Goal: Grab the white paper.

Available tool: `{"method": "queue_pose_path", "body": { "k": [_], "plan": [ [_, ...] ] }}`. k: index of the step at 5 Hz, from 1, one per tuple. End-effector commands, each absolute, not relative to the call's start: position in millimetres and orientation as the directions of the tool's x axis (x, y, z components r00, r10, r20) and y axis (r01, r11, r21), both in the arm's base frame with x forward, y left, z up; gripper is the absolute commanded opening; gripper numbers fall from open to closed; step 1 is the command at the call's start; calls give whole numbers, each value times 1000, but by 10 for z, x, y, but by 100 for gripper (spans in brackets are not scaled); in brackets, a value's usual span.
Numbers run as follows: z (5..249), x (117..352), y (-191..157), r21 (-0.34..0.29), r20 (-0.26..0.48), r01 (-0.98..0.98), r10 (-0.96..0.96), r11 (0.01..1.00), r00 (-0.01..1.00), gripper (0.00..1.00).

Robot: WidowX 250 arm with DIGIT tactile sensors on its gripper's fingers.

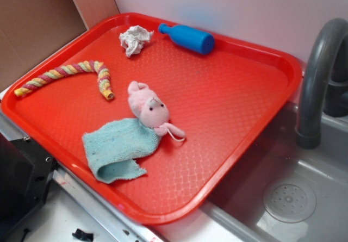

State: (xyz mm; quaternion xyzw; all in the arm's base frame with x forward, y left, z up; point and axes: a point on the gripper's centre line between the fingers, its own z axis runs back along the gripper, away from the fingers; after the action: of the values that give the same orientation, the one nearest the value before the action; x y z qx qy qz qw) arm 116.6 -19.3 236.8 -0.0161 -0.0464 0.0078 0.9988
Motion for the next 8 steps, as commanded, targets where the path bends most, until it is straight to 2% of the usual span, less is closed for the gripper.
{"method": "queue_pose_path", "body": {
  "k": [1, 2, 3, 4, 5, 6, 8],
  "plan": [
    [2368, 1166, -193, -33, 92, -14, 17, 999, 996, 100],
    [2322, 1302, -102, -61, 134, -163, 170, 985, 976, 100],
    [2263, 1486, 37, -108, 219, -304, 321, 946, 921, 100],
    [2077, 1753, 171, -112, 316, -480, 489, 870, 813, 100],
    [1857, 2076, 338, -72, 348, -525, 514, 848, 784, 100],
    [1642, 2369, 461, -52, 354, -563, 543, 825, 762, 100],
    [1061, 2814, 700, -74, 268, -554, 552, 829, 790, 100]
  ]
}}
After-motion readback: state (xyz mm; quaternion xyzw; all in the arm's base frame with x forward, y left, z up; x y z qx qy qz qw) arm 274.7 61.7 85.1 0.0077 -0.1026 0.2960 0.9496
